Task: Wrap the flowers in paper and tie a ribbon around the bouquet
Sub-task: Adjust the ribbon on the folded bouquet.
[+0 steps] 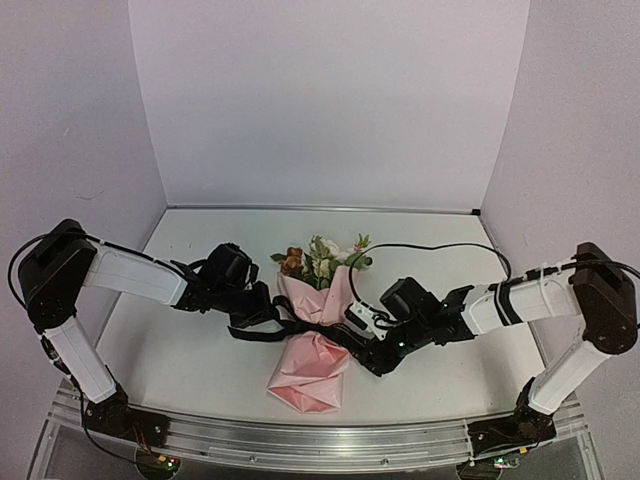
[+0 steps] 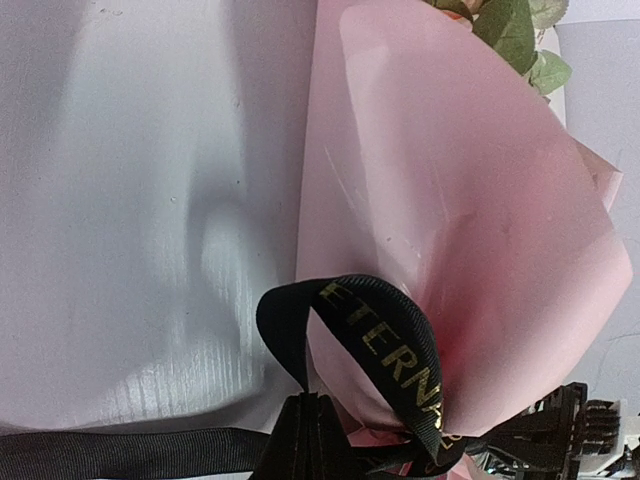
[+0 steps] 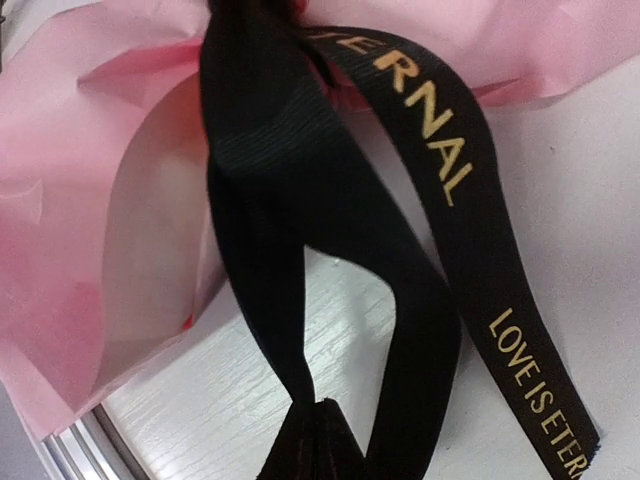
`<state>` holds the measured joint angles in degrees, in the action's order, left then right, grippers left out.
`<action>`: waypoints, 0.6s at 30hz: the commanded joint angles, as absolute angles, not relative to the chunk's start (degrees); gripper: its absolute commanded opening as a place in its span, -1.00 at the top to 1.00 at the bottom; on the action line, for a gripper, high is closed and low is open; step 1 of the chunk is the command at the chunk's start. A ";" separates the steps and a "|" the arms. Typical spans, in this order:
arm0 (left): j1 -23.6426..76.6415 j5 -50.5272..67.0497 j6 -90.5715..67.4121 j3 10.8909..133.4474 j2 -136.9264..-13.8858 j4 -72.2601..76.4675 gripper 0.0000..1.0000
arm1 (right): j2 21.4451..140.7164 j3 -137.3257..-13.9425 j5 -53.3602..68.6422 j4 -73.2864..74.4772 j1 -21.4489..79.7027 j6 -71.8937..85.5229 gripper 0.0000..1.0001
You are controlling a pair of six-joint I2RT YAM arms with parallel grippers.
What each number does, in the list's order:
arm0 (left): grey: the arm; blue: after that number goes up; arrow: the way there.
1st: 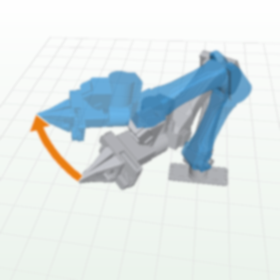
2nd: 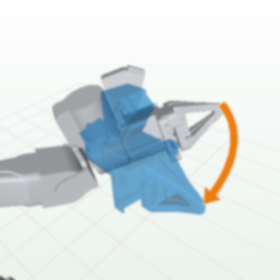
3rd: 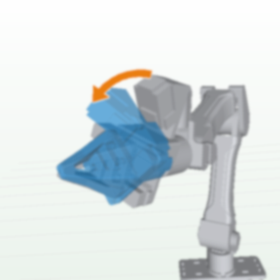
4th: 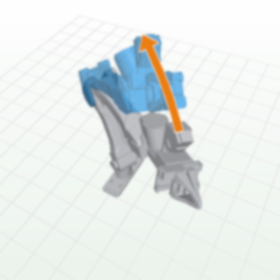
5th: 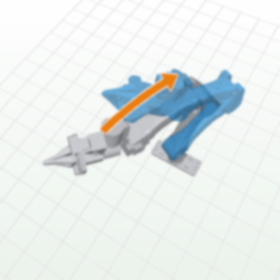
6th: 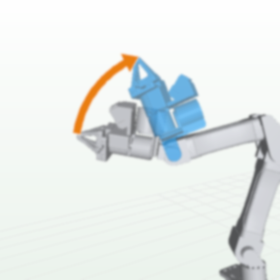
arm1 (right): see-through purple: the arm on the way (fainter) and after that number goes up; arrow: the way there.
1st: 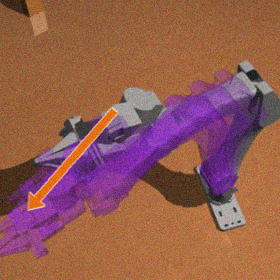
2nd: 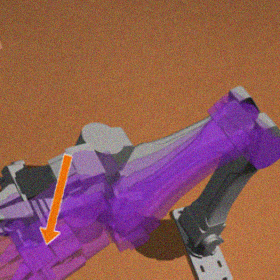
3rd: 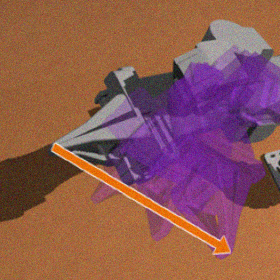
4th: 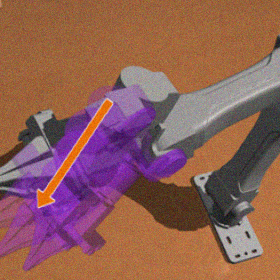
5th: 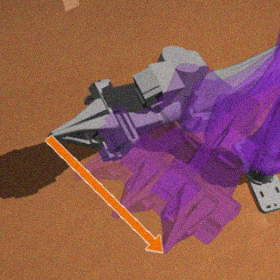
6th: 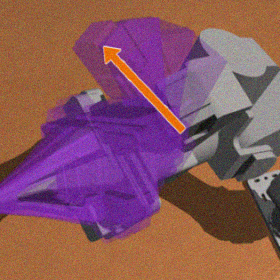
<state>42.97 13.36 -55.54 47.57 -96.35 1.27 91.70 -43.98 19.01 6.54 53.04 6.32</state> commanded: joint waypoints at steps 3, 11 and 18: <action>42.03 10.07 -50.71 46.91 -92.29 -2.86 1.00 | 85.81 -41.53 7.96 7.80 53.17 13.26 1.00; 40.55 7.46 -48.43 44.79 -89.95 -5.14 1.00 | 82.21 -41.84 3.35 19.21 53.22 19.56 1.00; 39.11 5.71 -48.17 43.02 -88.36 -6.27 1.00 | 82.34 -41.38 -1.34 25.01 53.32 23.73 1.00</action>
